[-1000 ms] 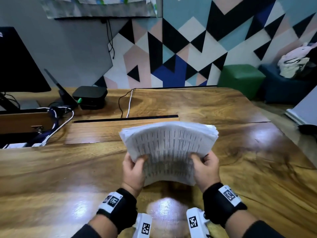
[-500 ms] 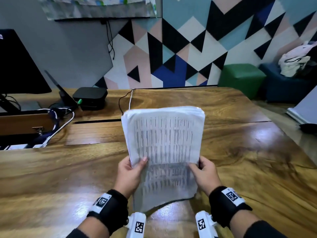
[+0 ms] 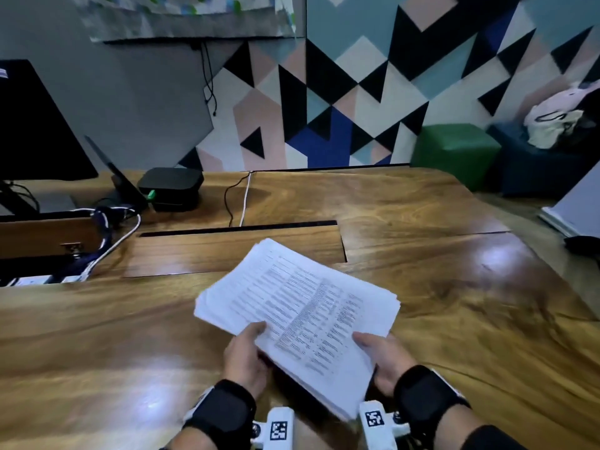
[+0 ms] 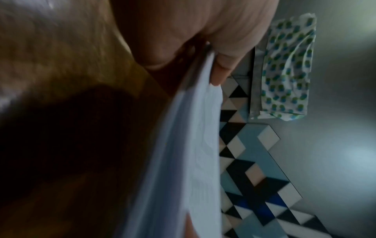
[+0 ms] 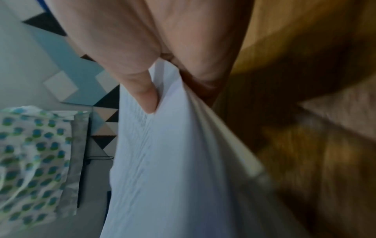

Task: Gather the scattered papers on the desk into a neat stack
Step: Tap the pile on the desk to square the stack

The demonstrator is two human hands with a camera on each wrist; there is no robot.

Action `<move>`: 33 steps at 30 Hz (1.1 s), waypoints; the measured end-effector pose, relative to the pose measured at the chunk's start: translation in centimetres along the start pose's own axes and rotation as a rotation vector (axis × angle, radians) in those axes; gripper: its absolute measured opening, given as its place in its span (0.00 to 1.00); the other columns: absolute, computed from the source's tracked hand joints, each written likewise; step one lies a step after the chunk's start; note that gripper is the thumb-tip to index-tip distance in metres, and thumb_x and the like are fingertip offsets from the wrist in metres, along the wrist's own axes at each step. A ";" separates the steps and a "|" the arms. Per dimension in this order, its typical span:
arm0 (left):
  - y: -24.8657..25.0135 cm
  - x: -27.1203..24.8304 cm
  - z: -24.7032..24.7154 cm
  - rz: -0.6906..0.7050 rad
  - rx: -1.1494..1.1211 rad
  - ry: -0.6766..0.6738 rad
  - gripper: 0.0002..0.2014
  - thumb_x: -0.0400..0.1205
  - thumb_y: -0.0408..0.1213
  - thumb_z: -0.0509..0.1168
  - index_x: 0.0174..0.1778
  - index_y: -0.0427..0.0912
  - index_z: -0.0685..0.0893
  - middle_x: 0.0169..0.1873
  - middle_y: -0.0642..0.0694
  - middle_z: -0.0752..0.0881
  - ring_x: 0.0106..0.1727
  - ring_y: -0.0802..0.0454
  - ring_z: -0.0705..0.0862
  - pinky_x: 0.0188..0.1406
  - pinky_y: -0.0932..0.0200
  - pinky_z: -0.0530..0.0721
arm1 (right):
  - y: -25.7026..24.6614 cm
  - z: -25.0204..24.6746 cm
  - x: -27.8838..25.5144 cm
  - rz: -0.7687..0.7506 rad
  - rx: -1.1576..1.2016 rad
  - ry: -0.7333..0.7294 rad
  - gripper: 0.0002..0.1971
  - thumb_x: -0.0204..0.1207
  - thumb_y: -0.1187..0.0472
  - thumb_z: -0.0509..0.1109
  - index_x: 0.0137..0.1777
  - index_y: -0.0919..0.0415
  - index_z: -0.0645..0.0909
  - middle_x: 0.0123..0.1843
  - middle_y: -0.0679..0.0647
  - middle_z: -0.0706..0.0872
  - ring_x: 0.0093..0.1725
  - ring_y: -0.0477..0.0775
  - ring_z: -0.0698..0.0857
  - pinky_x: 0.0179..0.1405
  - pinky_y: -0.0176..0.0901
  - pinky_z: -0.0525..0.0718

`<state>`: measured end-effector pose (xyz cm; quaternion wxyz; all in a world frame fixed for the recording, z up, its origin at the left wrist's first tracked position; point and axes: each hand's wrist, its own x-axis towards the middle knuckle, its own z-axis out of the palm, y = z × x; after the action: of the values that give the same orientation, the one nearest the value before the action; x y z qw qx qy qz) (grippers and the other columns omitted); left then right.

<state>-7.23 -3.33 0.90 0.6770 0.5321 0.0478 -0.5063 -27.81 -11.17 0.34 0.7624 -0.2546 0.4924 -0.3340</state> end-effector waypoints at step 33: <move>2.0 3.2 -2.3 0.712 0.356 0.078 0.12 0.76 0.21 0.61 0.38 0.42 0.83 0.36 0.45 0.83 0.37 0.58 0.81 0.37 0.64 0.81 | -3.3 -0.2 0.0 -0.818 -0.311 0.350 0.11 0.69 0.70 0.65 0.28 0.58 0.77 0.28 0.50 0.78 0.22 0.32 0.74 0.24 0.28 0.73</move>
<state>-3.12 -3.76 -0.73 0.7051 0.6430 -0.2026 -0.2198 -28.84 -13.31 2.66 0.4265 -0.4789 0.5171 -0.5669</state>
